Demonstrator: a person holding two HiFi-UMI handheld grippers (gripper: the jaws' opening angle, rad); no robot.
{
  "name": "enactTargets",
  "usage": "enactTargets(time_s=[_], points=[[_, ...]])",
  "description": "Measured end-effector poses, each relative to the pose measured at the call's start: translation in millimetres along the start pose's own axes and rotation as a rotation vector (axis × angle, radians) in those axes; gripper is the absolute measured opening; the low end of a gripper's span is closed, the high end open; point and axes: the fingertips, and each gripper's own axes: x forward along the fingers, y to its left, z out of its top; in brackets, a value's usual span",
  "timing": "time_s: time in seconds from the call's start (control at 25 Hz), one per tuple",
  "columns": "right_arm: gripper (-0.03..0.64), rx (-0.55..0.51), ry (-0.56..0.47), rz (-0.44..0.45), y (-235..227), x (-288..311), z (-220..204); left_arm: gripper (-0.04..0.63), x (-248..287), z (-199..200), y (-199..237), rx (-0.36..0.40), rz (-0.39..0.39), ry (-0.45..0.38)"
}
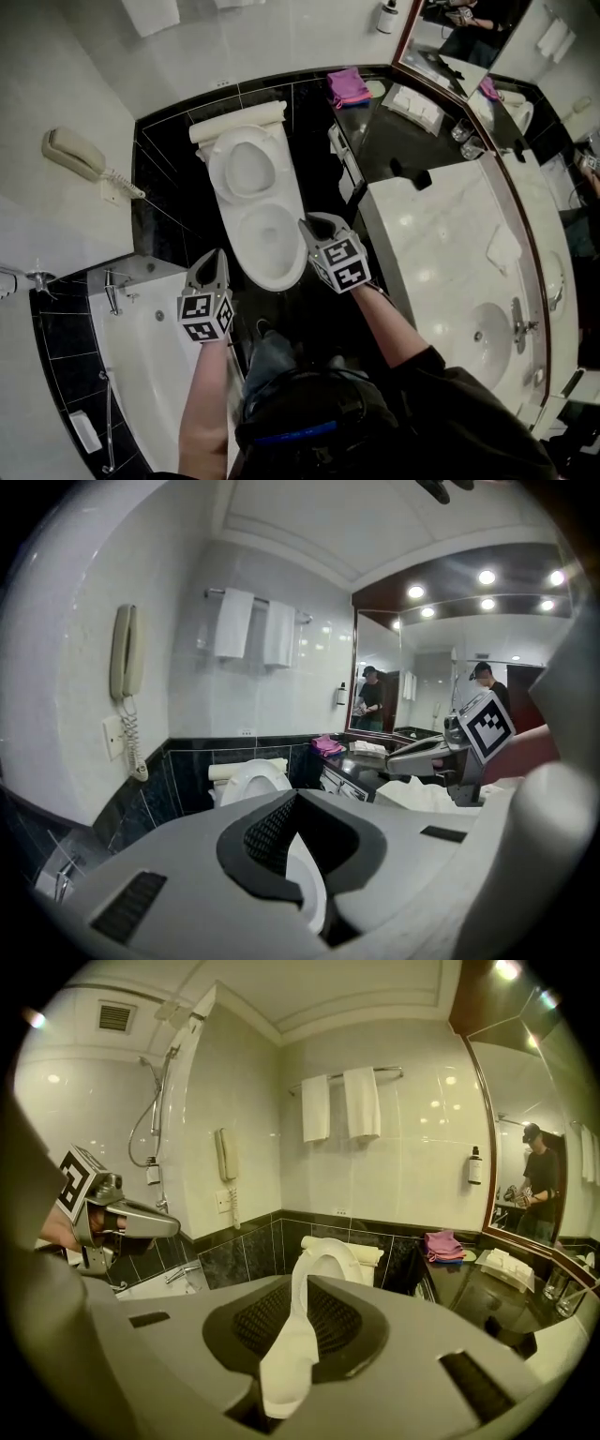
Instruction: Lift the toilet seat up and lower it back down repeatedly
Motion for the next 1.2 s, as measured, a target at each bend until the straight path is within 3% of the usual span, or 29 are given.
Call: enactTargets(time_s=[0.44, 0.72, 0.96, 1.2], points=[[0.193, -0.051, 0.052, -0.02, 9.3, 121.8, 50.5, -0.015, 79.1, 11.4, 86.0, 0.034, -0.083, 0.041], [0.232, -0.102, 0.09, -0.036, -10.1, 186.6, 74.1, -0.015, 121.7, 17.5, 120.2, 0.028, -0.111, 0.041], [0.23, -0.193, 0.123, 0.0, -41.9, 242.8, 81.3, -0.015, 164.3, 9.0, 128.5, 0.012, -0.094, 0.073], [0.23, -0.33, 0.142, 0.062, -91.4, 320.3, 72.6, -0.015, 224.6, -2.9, 137.3, -0.017, -0.01, 0.101]])
